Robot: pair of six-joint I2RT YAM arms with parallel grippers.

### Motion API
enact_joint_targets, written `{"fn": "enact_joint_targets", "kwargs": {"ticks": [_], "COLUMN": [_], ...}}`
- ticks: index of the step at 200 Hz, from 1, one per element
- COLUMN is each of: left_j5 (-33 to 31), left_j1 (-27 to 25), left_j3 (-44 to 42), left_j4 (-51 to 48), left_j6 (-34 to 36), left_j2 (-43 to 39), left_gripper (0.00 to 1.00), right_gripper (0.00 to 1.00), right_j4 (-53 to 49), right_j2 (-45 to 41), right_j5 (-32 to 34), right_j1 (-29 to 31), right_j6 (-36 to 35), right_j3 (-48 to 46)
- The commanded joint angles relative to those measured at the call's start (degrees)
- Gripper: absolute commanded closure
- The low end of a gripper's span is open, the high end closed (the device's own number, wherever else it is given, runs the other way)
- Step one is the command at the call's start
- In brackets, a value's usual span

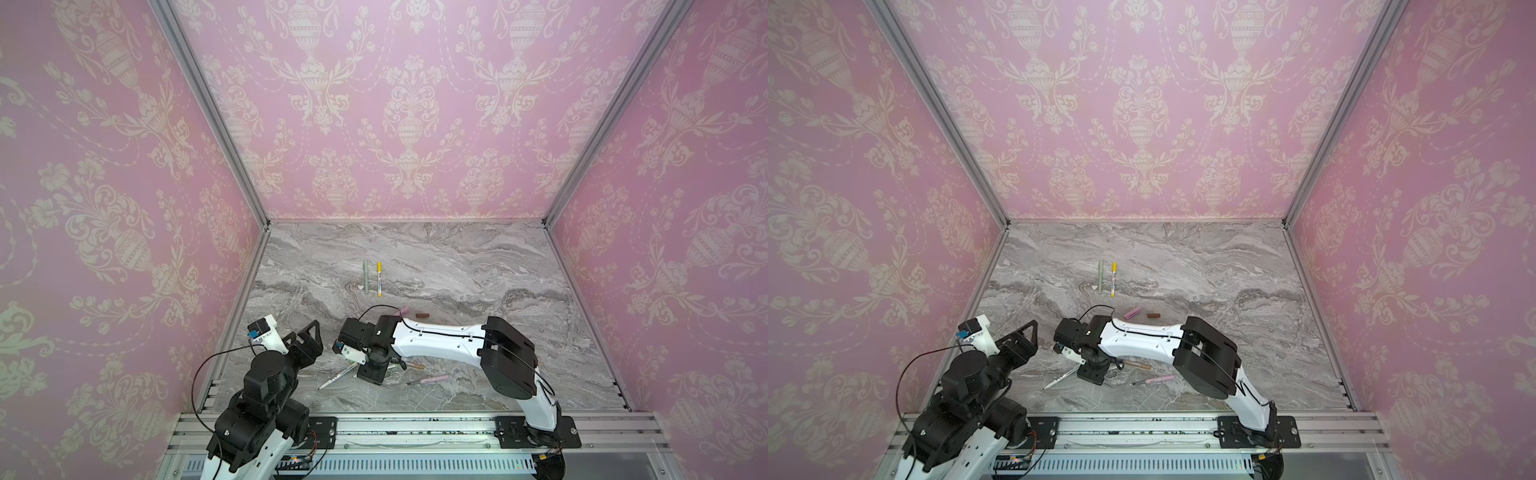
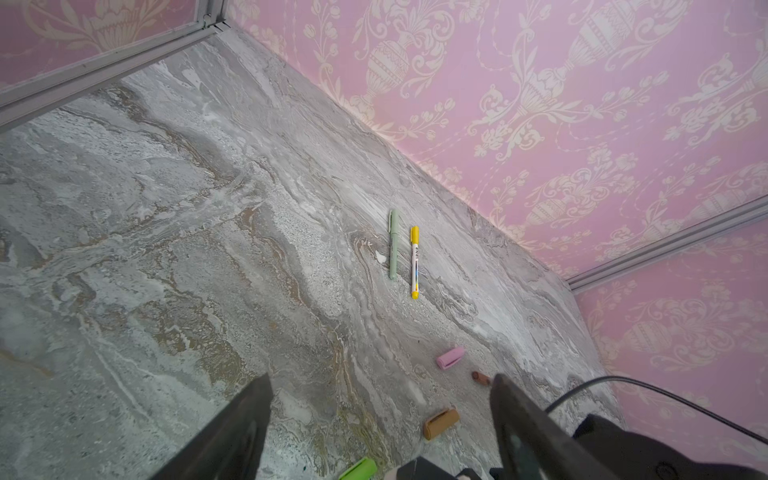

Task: Insert the pens into the pen caps
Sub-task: 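Reach right gripper down to the white green-tipped pen while left arm draws back, then grasp the white pen with right gripper and lift it upright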

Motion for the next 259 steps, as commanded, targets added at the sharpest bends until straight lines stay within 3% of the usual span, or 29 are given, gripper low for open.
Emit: {"fn": "enact_joint_targets", "kwargs": {"ticks": [1, 49, 150, 193, 259], "left_j5": [-2.4, -1.6, -1.8, -1.6, 2.9], "left_j1": [0.5, 0.5, 0.5, 0.5, 0.5], "left_j3": [0.3, -0.1, 0.2, 0.2, 2.8], "left_j4": [-0.7, 0.4, 1.1, 2.2, 12.9], "left_j6": [0.7, 0.0, -0.5, 0.1, 6.7], "left_j2": [-0.3, -0.2, -0.1, 0.5, 7.6], "left_gripper": [0.14, 0.13, 0.13, 0.13, 0.12], "right_gripper": [0.45, 0.52, 0.80, 0.88, 0.92], "right_j4": [0.2, 0.7, 0.4, 0.4, 3.6], "right_j2": [1.8, 3.8, 3.9, 3.2, -7.5], "right_j5": [1.4, 1.4, 0.2, 1.1, 0.8], "right_j1": [0.0, 0.0, 0.0, 0.0, -4.0], "right_j6": [-1.0, -1.5, -3.1, -3.8, -1.6], "right_j3": [0.1, -0.1, -1.3, -0.7, -0.8]}}
